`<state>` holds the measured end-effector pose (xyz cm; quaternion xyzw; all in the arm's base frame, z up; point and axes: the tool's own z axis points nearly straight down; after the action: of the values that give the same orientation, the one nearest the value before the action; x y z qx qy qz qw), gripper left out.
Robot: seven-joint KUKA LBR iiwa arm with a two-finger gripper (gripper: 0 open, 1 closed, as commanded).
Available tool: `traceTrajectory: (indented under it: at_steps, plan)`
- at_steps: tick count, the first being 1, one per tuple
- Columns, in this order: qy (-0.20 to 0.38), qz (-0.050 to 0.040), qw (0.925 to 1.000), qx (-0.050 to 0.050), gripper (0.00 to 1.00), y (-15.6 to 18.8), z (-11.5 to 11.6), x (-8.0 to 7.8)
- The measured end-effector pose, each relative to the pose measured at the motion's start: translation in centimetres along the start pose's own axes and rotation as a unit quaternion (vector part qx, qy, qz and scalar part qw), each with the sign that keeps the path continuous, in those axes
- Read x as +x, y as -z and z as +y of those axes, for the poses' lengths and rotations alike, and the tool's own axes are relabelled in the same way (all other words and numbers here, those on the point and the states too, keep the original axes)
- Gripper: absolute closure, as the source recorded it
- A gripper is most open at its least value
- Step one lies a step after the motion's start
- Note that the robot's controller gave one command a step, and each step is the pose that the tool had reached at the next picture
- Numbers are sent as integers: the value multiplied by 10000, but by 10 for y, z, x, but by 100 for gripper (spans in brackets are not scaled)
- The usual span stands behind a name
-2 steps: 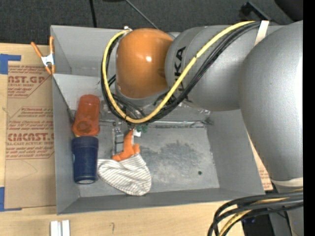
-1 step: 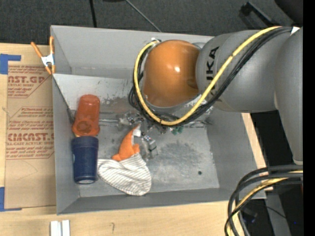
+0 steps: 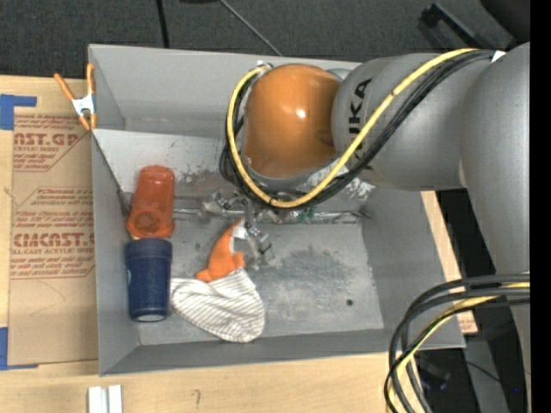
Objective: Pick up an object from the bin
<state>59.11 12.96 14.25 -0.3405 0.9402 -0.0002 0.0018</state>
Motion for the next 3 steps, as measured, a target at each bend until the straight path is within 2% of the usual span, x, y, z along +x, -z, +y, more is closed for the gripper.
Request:
traceTrajectory:
  at_steps: [1,2,3]
  plan:
    - [507,8,9987,-17,0,-76,-17,15]
    - [1907,-17,9816,-2,100,-71,-14,10]
    - [1908,-18,9816,-2,100,-71,-14,10]
